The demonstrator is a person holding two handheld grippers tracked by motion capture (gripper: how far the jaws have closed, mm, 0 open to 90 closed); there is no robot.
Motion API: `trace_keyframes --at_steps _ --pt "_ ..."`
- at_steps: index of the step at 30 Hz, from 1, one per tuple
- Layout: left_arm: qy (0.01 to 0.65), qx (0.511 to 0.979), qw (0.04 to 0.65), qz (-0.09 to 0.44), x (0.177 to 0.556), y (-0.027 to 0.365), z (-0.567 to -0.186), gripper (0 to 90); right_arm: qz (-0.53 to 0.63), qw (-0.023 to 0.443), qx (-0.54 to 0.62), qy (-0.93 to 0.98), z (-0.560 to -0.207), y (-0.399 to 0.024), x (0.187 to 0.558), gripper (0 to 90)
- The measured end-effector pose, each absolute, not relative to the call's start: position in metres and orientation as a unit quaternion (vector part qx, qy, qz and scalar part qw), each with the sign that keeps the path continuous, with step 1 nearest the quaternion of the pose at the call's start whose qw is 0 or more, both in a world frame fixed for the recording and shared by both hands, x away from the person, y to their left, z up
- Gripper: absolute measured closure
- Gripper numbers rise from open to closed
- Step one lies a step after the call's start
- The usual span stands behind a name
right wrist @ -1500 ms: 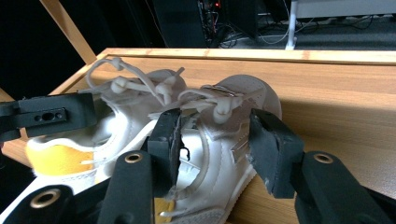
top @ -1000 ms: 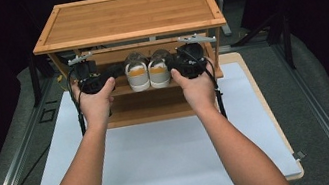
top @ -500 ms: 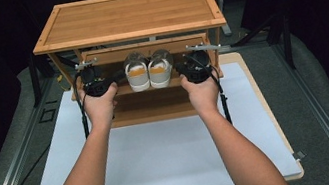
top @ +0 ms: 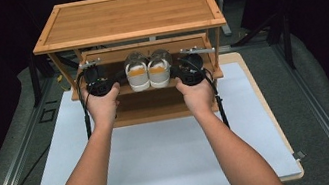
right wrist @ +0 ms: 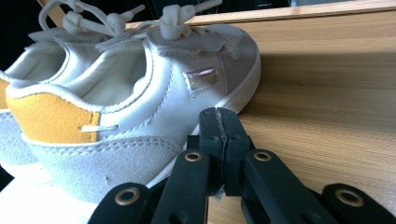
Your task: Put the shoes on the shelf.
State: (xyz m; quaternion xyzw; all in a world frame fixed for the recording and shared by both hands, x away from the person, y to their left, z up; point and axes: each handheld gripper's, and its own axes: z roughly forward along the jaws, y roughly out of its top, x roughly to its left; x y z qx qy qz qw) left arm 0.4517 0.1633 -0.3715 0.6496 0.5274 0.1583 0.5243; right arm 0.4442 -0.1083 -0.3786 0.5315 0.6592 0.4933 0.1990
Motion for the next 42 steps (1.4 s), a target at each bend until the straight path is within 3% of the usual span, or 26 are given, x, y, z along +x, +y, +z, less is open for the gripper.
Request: trace_keyframes --at_steps 5,30,42 --pt "0.529 0.644 0.531 0.152 0.457 0.162 -0.372 89.7 0.497 0.178 0.541 0.655 -0.379 -0.109 0.450 90.0" --pt "0.536 0.645 0.520 0.162 0.488 0.159 -0.372 89.8 0.484 0.210 0.549 0.648 -0.378 -0.099 0.477 90.0" --pt "0.532 0.646 0.524 0.157 0.493 0.161 -0.375 89.7 0.473 0.199 0.555 0.655 -0.378 -0.100 0.483 90.0"
